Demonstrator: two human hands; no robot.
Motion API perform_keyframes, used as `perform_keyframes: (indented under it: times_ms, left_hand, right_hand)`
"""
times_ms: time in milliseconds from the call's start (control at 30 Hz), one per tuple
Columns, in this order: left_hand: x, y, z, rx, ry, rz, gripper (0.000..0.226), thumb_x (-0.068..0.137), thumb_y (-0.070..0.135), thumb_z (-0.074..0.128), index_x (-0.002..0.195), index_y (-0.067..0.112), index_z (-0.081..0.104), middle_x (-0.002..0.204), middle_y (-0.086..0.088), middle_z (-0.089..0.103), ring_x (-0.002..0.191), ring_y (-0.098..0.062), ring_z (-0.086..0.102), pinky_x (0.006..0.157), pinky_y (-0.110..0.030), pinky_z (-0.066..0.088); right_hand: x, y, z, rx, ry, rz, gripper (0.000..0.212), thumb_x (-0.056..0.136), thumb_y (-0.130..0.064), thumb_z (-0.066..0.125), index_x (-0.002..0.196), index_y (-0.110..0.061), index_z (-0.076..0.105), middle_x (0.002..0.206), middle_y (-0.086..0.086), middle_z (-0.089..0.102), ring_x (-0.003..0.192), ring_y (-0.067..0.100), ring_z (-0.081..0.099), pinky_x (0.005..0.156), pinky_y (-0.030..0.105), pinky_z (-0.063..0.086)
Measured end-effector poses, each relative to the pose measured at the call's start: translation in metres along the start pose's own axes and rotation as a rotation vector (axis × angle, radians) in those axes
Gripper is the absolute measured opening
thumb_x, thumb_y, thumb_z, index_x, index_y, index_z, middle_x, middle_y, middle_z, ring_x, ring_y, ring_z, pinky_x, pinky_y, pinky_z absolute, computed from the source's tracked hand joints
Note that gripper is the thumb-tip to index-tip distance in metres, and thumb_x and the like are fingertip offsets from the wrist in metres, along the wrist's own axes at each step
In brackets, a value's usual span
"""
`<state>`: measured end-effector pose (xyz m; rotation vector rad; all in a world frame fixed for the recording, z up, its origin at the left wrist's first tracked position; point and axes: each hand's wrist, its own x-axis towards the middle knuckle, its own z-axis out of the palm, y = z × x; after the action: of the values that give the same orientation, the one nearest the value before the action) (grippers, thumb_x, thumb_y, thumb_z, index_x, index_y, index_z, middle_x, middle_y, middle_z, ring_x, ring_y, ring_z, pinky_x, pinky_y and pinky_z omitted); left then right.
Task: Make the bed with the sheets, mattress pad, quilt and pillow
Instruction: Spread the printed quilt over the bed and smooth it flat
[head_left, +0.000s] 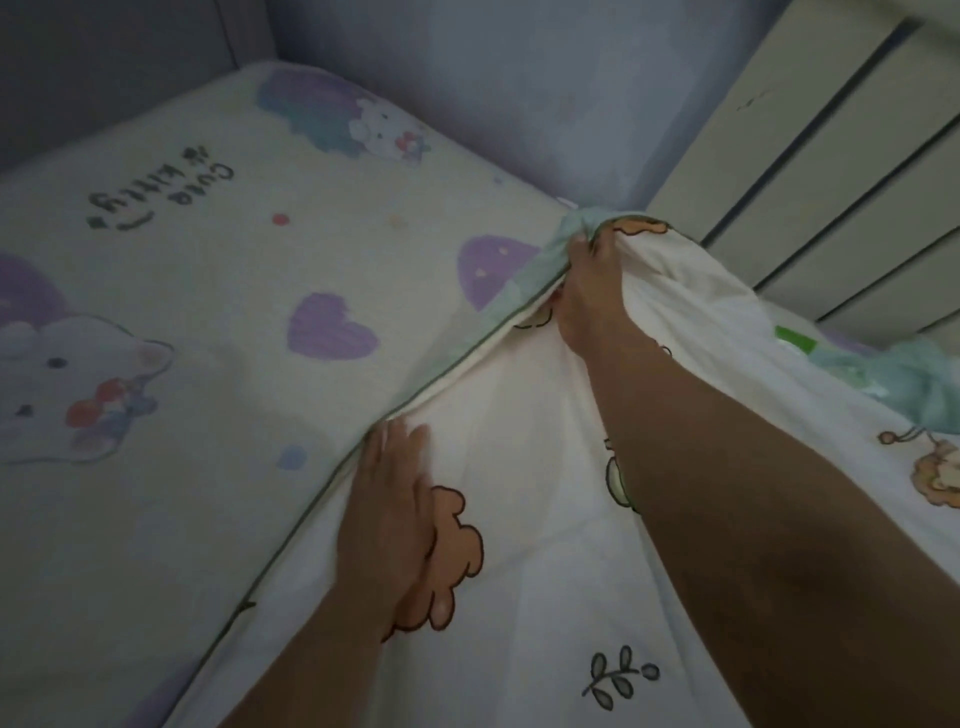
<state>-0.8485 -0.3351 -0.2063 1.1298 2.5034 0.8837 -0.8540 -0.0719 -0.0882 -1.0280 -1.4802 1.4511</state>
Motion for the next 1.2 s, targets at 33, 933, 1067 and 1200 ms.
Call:
perform_keyframes:
  times_ms: [33,933,1067,1200]
  left_hand:
    - [0.004,-0.008,0.007,0.113,-0.064,0.052,0.058,0.098,0.045,0.015,0.134,0.016,0.05,0.148,-0.009,0.037,0.133,-0.036,0.038,0.109,-0.044,0.033]
    - [0.043,-0.015,0.029,0.431,-0.215,0.003,0.074,0.085,0.034,0.036,0.152,0.024,0.006,0.159,-0.011,-0.002,0.146,-0.032,-0.001,0.117,-0.046,0.011]
    - [0.044,-0.014,0.029,0.404,-0.232,-0.011,0.073,0.085,0.034,0.034,0.152,0.024,0.006,0.159,-0.011,-0.003,0.146,-0.032,-0.002,0.117,-0.047,0.011]
    - [0.043,-0.017,0.029,0.394,-0.248,0.011,0.074,0.085,0.035,0.035,0.152,0.024,0.005,0.159,-0.011,-0.003,0.146,-0.032,-0.004,0.117,-0.047,0.01]
  right_hand:
    - [0.005,0.012,0.003,-0.024,-0.016,0.007,0.037,0.102,-0.017,0.037,0.139,-0.01,0.038,0.138,0.009,0.048,0.126,0.025,0.048,0.11,0.044,0.038]
    - [0.065,0.141,0.046,-1.33,-0.526,0.067,0.056,0.1,-0.04,0.022,0.151,-0.035,0.0,0.16,-0.01,-0.004,0.147,0.018,-0.006,0.112,0.057,-0.006]
    - [0.065,0.139,0.046,-1.345,-0.538,0.081,0.057,0.1,-0.04,0.021,0.151,-0.036,-0.003,0.16,-0.009,-0.007,0.147,0.018,-0.009,0.112,0.056,-0.008]
    - [0.064,0.138,0.046,-1.365,-0.532,0.099,0.057,0.101,-0.039,0.02,0.151,-0.035,-0.007,0.16,-0.008,-0.009,0.147,0.018,-0.011,0.112,0.055,-0.009]
